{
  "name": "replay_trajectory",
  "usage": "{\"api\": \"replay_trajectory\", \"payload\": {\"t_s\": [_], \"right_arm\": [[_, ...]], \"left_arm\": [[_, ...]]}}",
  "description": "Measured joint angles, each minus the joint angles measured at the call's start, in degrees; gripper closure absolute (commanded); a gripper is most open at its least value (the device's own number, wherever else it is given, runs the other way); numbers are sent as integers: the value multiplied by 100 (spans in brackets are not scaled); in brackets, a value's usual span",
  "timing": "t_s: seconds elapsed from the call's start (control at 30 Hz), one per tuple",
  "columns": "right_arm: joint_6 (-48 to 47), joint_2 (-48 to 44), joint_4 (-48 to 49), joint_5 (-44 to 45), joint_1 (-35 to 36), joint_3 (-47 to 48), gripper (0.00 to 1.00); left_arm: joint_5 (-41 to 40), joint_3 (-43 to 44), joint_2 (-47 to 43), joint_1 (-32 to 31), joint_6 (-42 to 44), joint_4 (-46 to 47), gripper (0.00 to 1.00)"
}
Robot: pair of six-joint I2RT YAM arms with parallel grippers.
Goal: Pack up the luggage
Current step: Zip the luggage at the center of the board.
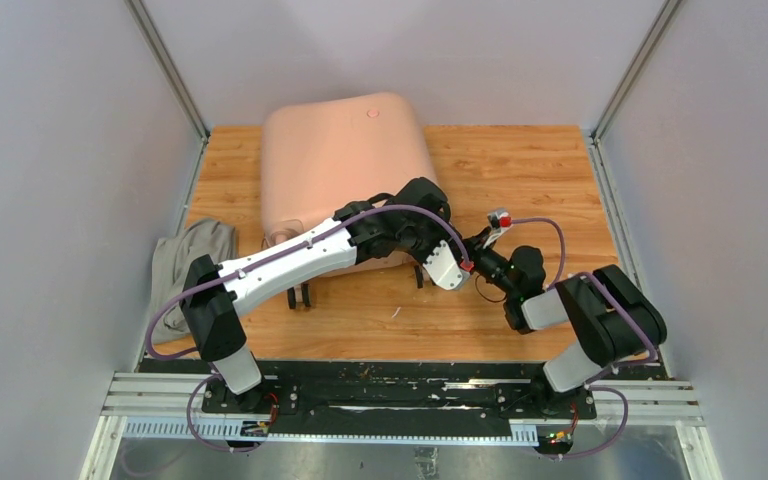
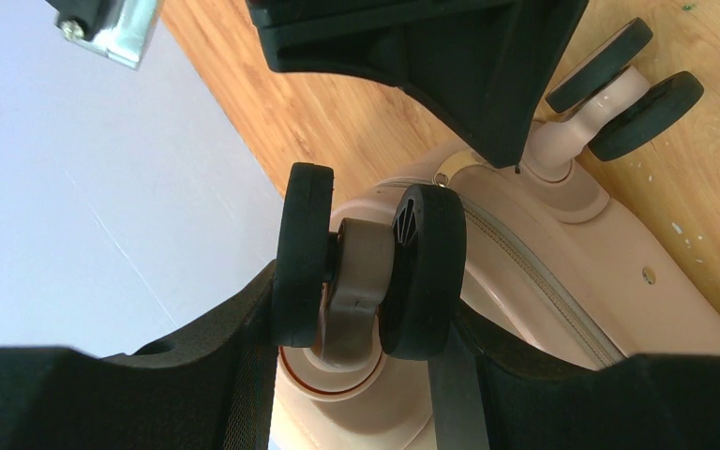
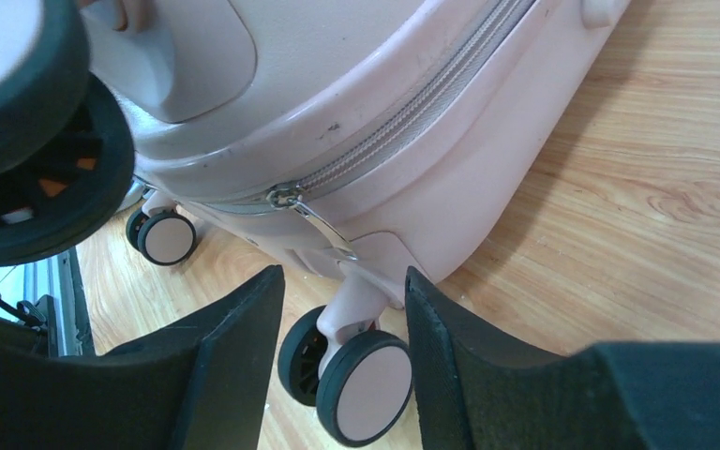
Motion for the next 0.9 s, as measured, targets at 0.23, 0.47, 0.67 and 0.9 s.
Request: {"api": "replay_trajectory", "payload": {"t_s": [0.23, 0.47, 0.67, 0.9], "right_arm": [[149, 557, 636, -138, 0, 232, 51], [142, 535, 826, -210, 2, 337, 77], [164, 549, 868, -385, 31, 413, 94], [138, 544, 793, -323, 90, 437, 100]], "left_arm": [[0, -11, -7, 0, 2, 2, 100], [13, -17, -7, 0, 0, 9, 100], [-31, -20, -9, 28, -2, 72, 100], [-28, -20, -11, 48, -13, 76, 100]]}}
